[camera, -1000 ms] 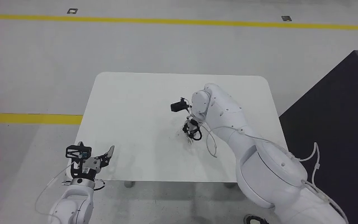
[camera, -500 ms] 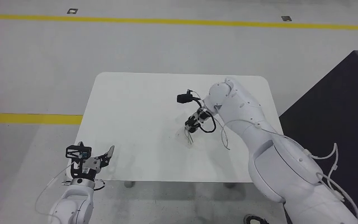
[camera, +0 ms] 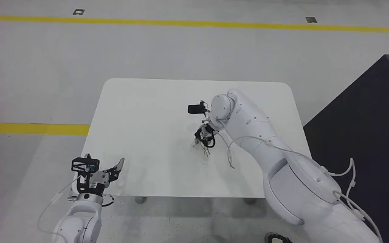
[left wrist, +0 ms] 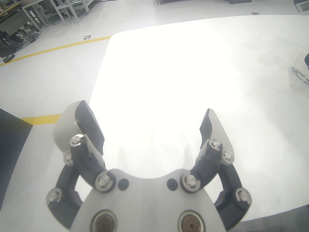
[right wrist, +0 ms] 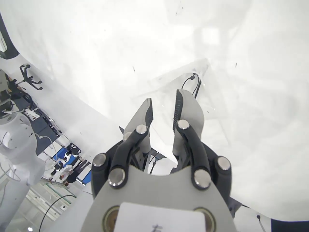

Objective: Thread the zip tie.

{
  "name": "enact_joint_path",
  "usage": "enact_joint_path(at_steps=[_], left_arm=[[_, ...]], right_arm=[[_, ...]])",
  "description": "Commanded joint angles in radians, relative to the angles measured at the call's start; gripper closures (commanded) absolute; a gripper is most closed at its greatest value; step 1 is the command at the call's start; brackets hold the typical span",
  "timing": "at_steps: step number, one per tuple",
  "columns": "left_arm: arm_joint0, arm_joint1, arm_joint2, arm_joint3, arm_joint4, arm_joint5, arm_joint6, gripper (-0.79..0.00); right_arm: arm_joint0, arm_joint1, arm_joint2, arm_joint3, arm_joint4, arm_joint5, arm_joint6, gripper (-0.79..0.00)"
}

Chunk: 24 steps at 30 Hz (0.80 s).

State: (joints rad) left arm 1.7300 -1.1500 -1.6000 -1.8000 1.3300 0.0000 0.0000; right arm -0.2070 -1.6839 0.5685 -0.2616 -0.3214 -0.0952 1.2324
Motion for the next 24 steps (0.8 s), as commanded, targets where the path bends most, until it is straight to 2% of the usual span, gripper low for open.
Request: enact_joint_path(at_steps=[1,24], left_arm=[[0.000,0.000,0.000,0.000,0.000,0.000,0.000,-0.785],[0.000,0.000,0.000,0.000,0.000,0.000,0.000,-0.785]], right_arm=[[-0.003,-0.007,-0.002,0.000,-0.004,0.009,-0.005,-0.219],[-0.001,-0.069,-0.029,0.071,-0.087,0.104,-0.048,-0.185]])
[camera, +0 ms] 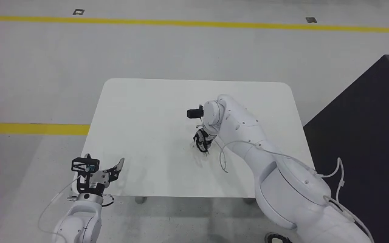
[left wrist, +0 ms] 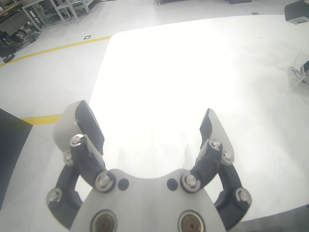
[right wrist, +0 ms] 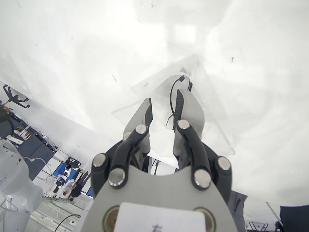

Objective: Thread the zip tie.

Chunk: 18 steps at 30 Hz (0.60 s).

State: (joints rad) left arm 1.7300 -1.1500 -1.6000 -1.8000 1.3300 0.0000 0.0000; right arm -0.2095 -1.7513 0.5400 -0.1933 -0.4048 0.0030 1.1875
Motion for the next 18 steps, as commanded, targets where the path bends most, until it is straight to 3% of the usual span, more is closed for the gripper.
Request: enact_joint_path(at_steps=[1,18], left_arm=[[0.000,0.000,0.000,0.000,0.000,0.000,0.000,-0.785],[0.000,0.000,0.000,0.000,0.000,0.000,0.000,-0.785]], right_arm=[[0.000,-0.003,-0.001,0.003,-0.006,0.008,-0.004,-0.182],[-0.009,-0.024,0.004,0.030,-0.033,0.023,-0.013,-0.145]])
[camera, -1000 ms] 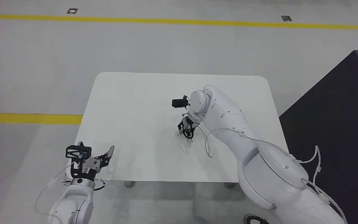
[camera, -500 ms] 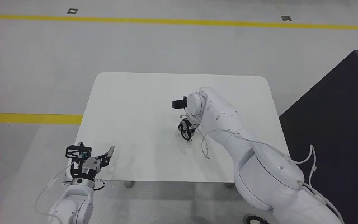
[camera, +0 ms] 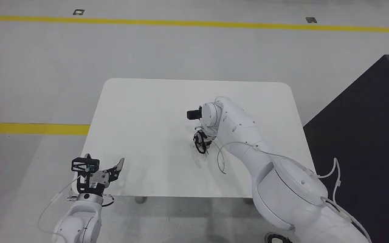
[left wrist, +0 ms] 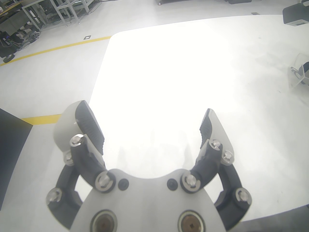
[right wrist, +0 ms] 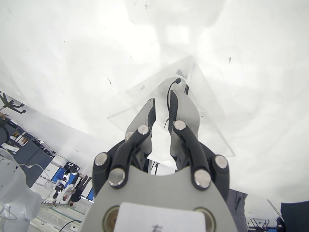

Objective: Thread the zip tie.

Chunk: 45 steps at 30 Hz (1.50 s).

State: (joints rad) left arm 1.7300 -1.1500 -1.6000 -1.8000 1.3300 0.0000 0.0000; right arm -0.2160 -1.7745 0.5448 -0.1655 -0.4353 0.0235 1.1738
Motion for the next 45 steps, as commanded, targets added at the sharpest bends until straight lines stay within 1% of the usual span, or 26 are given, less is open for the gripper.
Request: enact_joint_path(at_steps=[1,2,4,8,9,10,17,28,33,38,41,45], left_arm=[[0.000,0.000,0.000,0.000,0.000,0.000,0.000,-0.785],[0.000,0.000,0.000,0.000,0.000,0.000,0.000,-0.785],[0.000,0.000,0.000,0.000,0.000,0.000,0.000,-0.785],[0.000,0.000,0.000,0.000,0.000,0.000,0.000,-0.785],[0.000,0.000,0.000,0.000,0.000,0.000,0.000,-0.785],[0.000,0.000,0.000,0.000,0.000,0.000,0.000,-0.785],[0.000,0.000,0.000,0.000,0.000,0.000,0.000,-0.785],[0.000,0.000,0.000,0.000,0.000,0.000,0.000,-0.785],[0.000,0.000,0.000,0.000,0.000,0.000,0.000,-0.785],[0.000,0.000,0.000,0.000,0.000,0.000,0.000,-0.785],[0.000,0.000,0.000,0.000,0.000,0.000,0.000,-0.785],[0.000,0.000,0.000,0.000,0.000,0.000,0.000,-0.785]], right_arm=[[-0.003,-0.002,-0.001,0.002,-0.005,0.005,0.000,-0.148],[-0.003,-0.002,-0.001,0.002,-0.005,0.005,0.000,-0.139],[-0.003,-0.002,-0.001,0.002,-0.005,0.005,0.000,-0.145],[-0.003,-0.002,-0.001,0.002,-0.005,0.005,0.000,-0.117],[-0.003,-0.002,-0.001,0.002,-0.005,0.005,0.000,-0.083],[-0.003,-0.002,-0.001,0.002,-0.005,0.005,0.000,0.000],[0.001,-0.001,0.000,0.004,-0.008,0.003,-0.003,0.000],[0.009,0.012,0.026,0.011,0.014,-0.130,0.033,0.000],[0.016,0.023,0.039,0.023,0.023,-0.150,0.033,0.000],[0.014,0.027,0.045,0.008,0.019,-0.136,0.025,0.000],[0.020,0.033,0.056,0.008,0.031,-0.175,0.015,0.000],[0.034,0.053,0.086,0.035,0.078,-0.283,0.057,0.000]])
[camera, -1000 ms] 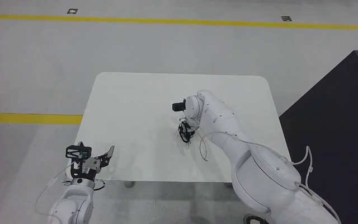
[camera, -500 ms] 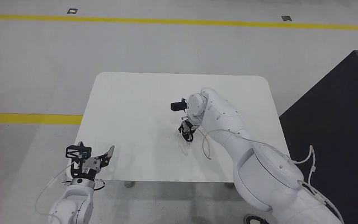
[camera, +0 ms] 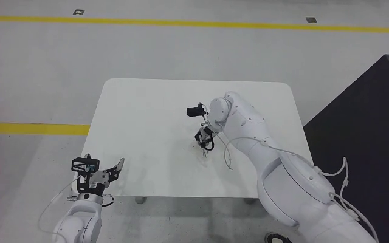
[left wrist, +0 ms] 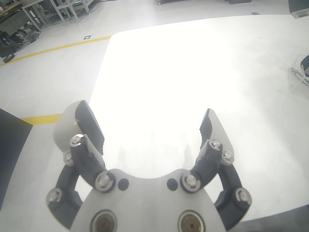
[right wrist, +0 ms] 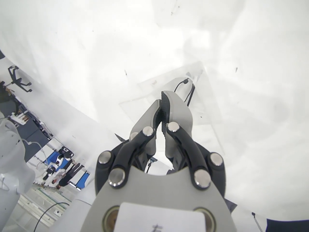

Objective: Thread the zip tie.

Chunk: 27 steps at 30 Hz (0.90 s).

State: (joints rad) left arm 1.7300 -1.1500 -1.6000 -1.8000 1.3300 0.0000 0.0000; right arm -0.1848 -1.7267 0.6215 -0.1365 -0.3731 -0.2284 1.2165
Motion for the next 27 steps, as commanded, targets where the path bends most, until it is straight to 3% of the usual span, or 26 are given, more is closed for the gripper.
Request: enact_joint_path(at_steps=[1,4,7,15,19,24,27], left_arm=[[0.000,0.000,0.000,0.000,0.000,0.000,0.000,-0.785],[0.000,0.000,0.000,0.000,0.000,0.000,0.000,-0.785],[0.000,0.000,0.000,0.000,0.000,0.000,0.000,-0.785],[0.000,0.000,0.000,0.000,0.000,0.000,0.000,-0.785],[0.000,0.000,0.000,0.000,0.000,0.000,0.000,-0.785],[0.000,0.000,0.000,0.000,0.000,0.000,0.000,-0.785],[0.000,0.000,0.000,0.000,0.000,0.000,0.000,-0.785]], right_arm=[[0.006,0.012,0.018,0.010,0.031,-0.073,0.036,0.000],[0.015,0.032,0.039,0.020,0.065,-0.171,0.078,0.000],[0.020,0.046,0.049,0.021,0.072,-0.169,0.079,0.000],[-0.007,0.028,0.014,-0.064,-0.014,0.104,0.014,0.000],[-0.013,0.014,-0.002,-0.074,-0.047,0.183,0.018,0.000],[-0.013,0.000,-0.020,-0.073,-0.090,0.242,0.014,-0.129],[-0.014,-0.009,-0.026,-0.074,-0.104,0.263,0.007,-0.163]])
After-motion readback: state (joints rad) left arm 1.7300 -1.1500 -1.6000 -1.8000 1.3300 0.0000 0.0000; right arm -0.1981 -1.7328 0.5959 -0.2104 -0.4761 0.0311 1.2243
